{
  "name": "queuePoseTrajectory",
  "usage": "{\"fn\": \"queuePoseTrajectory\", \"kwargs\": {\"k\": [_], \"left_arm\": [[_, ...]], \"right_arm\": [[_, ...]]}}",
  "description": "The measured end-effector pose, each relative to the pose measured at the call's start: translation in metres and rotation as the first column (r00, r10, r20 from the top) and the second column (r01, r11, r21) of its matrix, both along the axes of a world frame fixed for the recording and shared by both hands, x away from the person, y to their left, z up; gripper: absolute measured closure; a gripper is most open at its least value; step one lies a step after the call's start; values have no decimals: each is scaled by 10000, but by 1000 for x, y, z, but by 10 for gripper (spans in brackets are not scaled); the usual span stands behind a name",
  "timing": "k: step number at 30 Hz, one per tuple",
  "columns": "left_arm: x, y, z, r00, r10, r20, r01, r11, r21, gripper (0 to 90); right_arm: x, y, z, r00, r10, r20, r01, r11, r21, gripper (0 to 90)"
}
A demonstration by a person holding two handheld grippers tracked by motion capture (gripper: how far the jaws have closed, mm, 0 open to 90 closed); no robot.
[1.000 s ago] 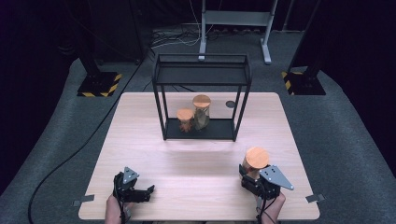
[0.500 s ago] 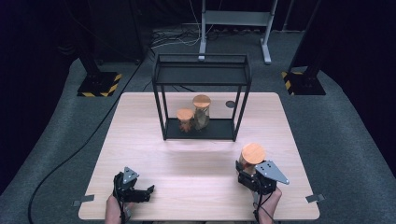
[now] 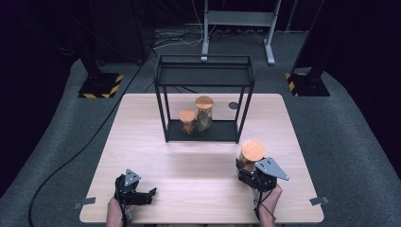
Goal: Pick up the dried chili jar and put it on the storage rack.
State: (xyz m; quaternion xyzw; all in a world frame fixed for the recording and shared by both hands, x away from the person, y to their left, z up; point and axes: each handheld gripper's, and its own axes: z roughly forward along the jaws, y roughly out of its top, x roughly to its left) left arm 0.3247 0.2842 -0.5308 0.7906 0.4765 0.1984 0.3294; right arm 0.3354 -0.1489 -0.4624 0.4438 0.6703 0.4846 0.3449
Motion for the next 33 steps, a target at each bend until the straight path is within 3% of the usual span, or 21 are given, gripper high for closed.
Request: {"fn": "queuePoseTrajectory", "kwargs": {"k": [33], "left_arm": [[0,0,0,10000,4,1,-4,10000,1,2]], "right_arm": [[28,13,7,9997,193,156,-196,9997,170,244]]}}
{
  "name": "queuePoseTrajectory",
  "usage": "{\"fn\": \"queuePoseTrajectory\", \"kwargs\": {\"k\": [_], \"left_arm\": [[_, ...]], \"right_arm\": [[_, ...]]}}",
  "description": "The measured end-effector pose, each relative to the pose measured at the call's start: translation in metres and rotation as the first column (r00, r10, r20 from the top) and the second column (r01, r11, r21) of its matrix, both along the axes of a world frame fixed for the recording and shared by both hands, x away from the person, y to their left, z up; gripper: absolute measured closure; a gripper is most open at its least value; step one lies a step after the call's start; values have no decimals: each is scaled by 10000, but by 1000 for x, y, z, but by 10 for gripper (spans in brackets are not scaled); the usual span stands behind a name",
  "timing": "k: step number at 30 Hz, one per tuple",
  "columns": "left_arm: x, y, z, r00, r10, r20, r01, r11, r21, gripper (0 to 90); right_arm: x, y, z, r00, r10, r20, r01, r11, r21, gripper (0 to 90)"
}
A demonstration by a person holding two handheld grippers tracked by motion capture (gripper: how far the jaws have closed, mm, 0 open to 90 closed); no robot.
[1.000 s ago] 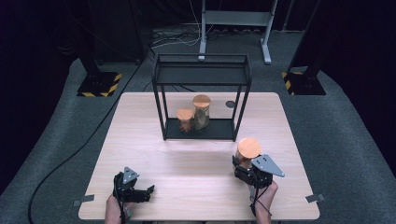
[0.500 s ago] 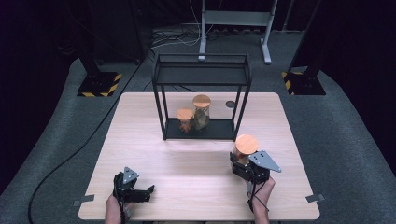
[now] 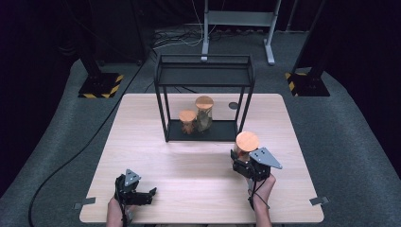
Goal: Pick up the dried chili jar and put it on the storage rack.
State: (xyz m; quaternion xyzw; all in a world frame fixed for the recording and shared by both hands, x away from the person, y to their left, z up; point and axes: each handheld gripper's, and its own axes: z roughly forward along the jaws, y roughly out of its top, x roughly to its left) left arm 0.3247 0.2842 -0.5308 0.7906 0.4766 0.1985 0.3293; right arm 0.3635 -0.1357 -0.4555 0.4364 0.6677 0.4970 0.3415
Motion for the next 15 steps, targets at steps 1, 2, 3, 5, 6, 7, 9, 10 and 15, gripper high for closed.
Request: {"fn": "queuePoseTrajectory", "kwargs": {"k": [1,2,3,5,6,7,9,10,15], "left_arm": [[0,0,0,10000,1,2,-1,10000,1,2],[0,0,0,10000,3,2,-3,10000,-2,2],[0,0,0,10000,-2,4,2,10000,-1,2],[0,0,0,10000,-3,0,3,10000,-1,2],[0,0,0,10000,-2,1,2,10000,0,2],[0,0,0,10000,-3,0,3,10000,-1,2],[0,0,0,10000,-6,0,6,10000,4,2],[0,0,0,10000,-4,2,4,10000,1,2],[0,0,0,10000,-2,2,2,10000,1,2]], "right_arm": [[1,0,0,10000,18,7,-18,10000,-1,244],[2,1,1,10000,31,12,-31,10000,-7,244],[3,1,1,10000,32,3,-32,10000,-12,244],[5,2,1,10000,52,-13,-52,10000,-6,245],[6,2,2,10000,59,10,-59,10000,-11,244],[7,3,2,10000,59,6,-59,10000,-8,244],[8,4,3,10000,78,-5,-78,10000,-3,244],[9,4,3,10000,92,-4,-92,10000,-1,244],[12,5,3,9999,105,-4,-105,9999,-15,244]]}}
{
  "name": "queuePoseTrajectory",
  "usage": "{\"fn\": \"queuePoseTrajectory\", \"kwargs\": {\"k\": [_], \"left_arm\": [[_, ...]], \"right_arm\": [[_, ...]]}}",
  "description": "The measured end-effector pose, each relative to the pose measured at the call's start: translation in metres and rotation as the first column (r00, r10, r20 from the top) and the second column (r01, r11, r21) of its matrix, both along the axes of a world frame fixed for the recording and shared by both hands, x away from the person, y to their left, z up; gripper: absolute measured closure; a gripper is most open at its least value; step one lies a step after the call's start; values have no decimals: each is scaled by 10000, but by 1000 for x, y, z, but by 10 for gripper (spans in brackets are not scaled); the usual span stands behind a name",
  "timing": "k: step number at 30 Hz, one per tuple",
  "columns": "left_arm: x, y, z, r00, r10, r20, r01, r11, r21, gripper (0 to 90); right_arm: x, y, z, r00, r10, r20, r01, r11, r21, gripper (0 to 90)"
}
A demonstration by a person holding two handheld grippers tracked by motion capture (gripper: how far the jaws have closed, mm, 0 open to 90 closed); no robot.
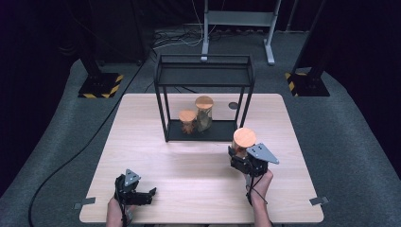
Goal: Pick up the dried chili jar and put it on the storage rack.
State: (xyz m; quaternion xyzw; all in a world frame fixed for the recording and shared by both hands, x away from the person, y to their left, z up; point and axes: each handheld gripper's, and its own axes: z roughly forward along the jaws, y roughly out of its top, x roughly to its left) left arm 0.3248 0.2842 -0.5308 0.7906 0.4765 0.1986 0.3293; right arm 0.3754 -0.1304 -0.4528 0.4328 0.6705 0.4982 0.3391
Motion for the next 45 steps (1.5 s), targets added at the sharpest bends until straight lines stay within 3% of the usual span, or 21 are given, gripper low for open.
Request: {"fn": "queuePoseTrajectory", "kwargs": {"k": [45], "left_arm": [[0,0,0,10000,1,0,-1,10000,-4,2]], "right_arm": [[41,19,9,9998,124,-174,-126,9998,-126,244]]}}
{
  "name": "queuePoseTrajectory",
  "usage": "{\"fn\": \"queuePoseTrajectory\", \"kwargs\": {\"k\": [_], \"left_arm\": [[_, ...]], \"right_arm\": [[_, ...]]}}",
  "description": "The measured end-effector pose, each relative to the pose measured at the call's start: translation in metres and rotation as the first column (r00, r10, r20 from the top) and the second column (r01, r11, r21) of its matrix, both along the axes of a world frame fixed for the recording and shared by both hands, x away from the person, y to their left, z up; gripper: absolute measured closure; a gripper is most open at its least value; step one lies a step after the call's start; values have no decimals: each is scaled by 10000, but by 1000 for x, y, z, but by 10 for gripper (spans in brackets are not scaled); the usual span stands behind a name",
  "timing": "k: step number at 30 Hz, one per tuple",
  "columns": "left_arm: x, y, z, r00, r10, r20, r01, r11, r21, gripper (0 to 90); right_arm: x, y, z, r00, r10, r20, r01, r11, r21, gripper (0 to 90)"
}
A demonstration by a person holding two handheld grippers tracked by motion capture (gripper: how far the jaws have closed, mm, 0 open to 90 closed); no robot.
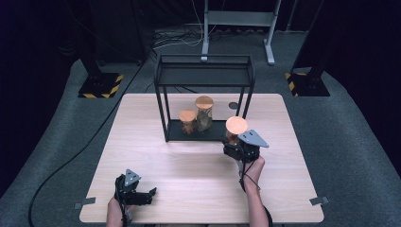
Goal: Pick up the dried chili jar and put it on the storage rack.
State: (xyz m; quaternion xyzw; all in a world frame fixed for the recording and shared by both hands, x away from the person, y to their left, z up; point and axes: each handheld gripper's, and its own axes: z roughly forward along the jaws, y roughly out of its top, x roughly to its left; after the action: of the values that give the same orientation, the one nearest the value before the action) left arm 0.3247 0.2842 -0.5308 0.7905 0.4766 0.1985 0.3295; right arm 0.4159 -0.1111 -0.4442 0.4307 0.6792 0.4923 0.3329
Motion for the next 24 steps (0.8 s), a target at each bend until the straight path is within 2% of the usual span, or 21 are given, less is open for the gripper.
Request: {"fn": "queuePoseTrajectory", "kwargs": {"k": [24], "left_arm": [[0,0,0,10000,3,-4,-3,10000,-1,2]], "right_arm": [[26,11,-1,9995,4,-302,-2,10000,67,244]]}}
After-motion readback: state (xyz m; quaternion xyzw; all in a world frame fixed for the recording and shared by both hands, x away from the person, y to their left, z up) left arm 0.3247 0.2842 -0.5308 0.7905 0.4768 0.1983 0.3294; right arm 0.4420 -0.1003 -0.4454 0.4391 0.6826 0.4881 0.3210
